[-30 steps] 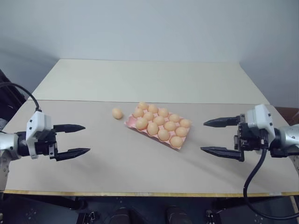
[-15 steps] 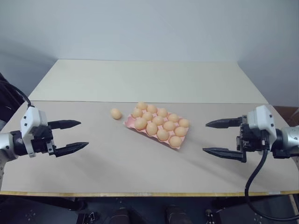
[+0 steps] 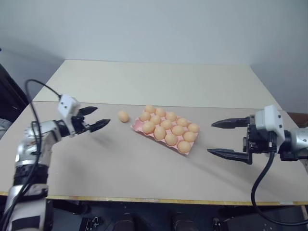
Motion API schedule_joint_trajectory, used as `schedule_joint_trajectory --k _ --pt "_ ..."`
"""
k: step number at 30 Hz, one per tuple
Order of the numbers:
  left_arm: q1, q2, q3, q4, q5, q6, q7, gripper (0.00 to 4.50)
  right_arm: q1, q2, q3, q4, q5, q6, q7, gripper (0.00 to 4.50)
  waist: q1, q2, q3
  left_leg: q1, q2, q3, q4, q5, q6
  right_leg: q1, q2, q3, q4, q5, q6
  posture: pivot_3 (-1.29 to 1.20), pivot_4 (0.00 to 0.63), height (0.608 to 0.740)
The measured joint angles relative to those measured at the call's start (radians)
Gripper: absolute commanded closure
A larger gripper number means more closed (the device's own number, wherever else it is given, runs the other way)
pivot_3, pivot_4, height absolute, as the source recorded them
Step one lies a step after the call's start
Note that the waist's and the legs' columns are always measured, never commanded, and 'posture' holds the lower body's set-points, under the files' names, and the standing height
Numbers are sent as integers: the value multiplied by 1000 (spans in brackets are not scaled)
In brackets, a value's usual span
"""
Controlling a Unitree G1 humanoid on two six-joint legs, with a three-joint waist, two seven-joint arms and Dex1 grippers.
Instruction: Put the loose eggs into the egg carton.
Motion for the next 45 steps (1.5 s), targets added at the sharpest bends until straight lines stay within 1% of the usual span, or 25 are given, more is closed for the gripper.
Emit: schedule_joint_trajectory --k 5,8,11,14,19,24,27,30,31,32,40,43,45 --pt "-163 -117 -55 320 96 -168 56 14 10 6 -3 -11 0 0 -15 0 -4 0 0 0 -1 0 0 0 0 0 0 0 1 0 0 0 150 740" --pt "-243 -160 -66 487 141 -255 95 14 16 8 -5 -29 1 0 -29 0 -8 0 0 0 -1 0 0 0 0 0 0 0 1 0 0 0 150 740" --pt "-307 -193 -69 608 178 -314 157 14 35 8 -12 -50 4 0 -38 0 -5 0 0 -1 -1 -1 0 0 0 0 0 0 0 0 1 0 150 740" --pt "-346 -212 -74 688 211 -339 211 14 51 8 -19 -67 9 1 -47 0 -5 0 0 -2 -1 -1 0 0 0 0 0 0 0 1 1 0 150 740" --pt "-371 -242 -76 762 247 -349 257 14 60 8 -28 -77 11 1 -59 0 -4 0 0 -1 -1 -1 1 0 0 0 0 0 1 1 1 0 150 740" --pt "-400 -277 -76 816 283 -300 350 14 60 8 -35 -85 20 1 -64 0 -4 -1 0 -2 -2 -2 1 0 0 0 0 0 0 1 1 0 150 740" --pt "-411 -279 -75 820 296 -283 365 586 60 8 -39 -87 26 1 -69 0 -5 -1 0 -2 -2 -2 1 0 0 0 0 0 1 1 1 0 150 740" --pt "-413 -279 -75 822 309 -280 370 1621 60 8 -40 -93 28 1 -75 0 -4 -1 0 -2 -2 -2 1 0 0 0 0 0 1 1 1 0 150 740" --pt "-413 -279 -75 822 311 -280 372 1902 60 8 -40 -94 28 1 -77 0 -4 -1 0 -2 -2 -2 1 0 0 0 0 0 1 1 1 0 150 740" --pt "-413 -279 -74 822 312 -280 373 2050 60 8 -40 -95 28 1 -78 0 -4 -1 0 -1 -2 -2 1 0 0 0 0 0 1 1 1 0 150 740" --pt "-412 -268 -65 822 318 -283 372 2082 60 8 -40 -95 28 1 -84 0 -5 -1 0 -2 -2 -2 1 0 0 0 0 0 1 1 1 0 150 740" --pt "-412 -231 -42 818 306 -295 326 2082 63 8 -40 -96 28 1 -88 0 -7 -1 0 -1 -2 -2 1 0 0 -1 0 0 1 1 1 0 150 740" --pt "-412 -212 -13 800 273 -309 251 2082 77 9 -41 -99 28 1 -91 0 -5 -1 0 -1 -2 -2 1 0 0 0 0 0 1 1 1 0 150 740"
